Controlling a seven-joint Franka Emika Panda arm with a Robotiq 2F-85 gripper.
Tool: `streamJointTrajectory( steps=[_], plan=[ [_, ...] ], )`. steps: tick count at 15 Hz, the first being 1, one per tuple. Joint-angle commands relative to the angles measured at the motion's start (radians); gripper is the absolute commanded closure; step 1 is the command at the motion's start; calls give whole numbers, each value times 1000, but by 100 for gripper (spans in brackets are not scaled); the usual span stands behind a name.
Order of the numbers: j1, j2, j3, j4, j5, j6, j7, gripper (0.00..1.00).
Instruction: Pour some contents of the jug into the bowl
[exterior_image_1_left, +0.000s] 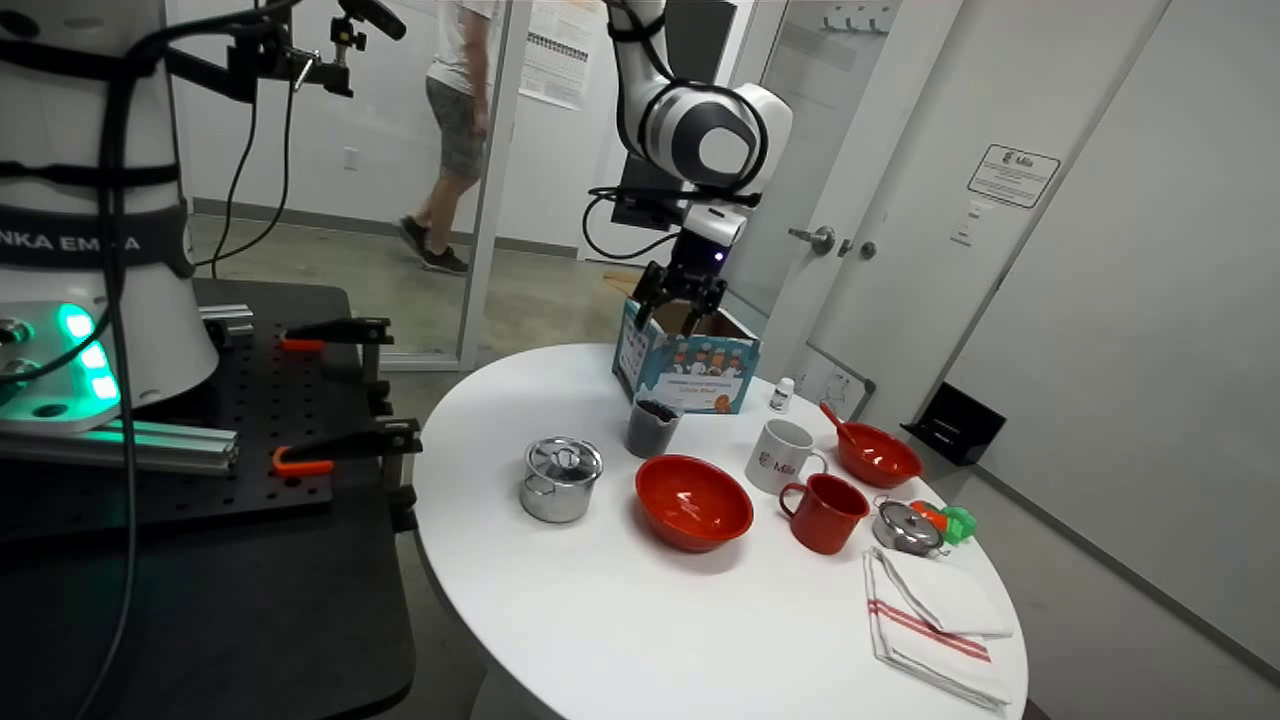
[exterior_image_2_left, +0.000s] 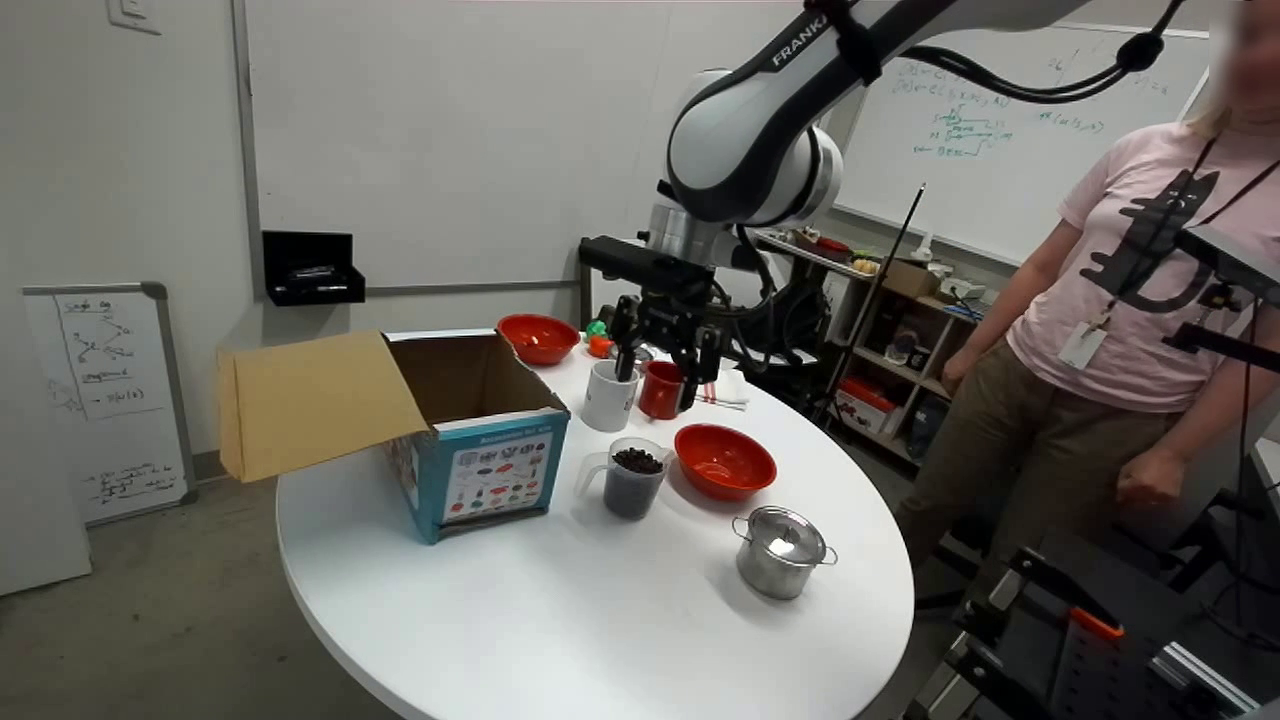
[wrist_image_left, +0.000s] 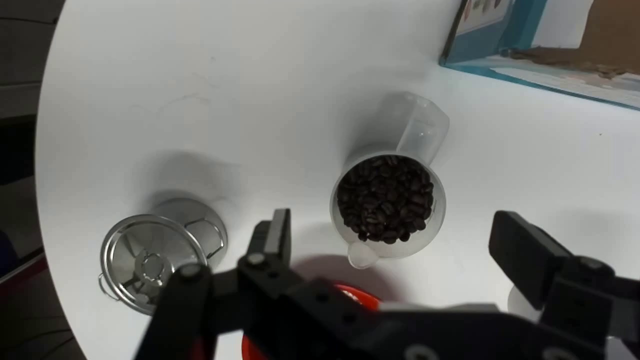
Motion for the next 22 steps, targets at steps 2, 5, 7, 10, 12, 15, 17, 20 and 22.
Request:
streamJointTrajectory(
  steps=[2,5,7,10,12,15,17,20,22],
  plan=[
    [22,120,-26,137,20,-51,27,0],
    [24,183,-22,206,26,-78,28,0],
    [26,222,-18,253,29,-92,25,0],
    [32,270,-18,315,34,-105,28,0],
    [39,301,-23,353,41,-116,51,0],
    [37,342,-19,398,65,-140,97,0],
    [33,364,-15,423,85,-156,122,0],
    [27,394,-9,451,108,-169,151,0],
    [23,407,-2,462,124,-171,160,0]
  ],
)
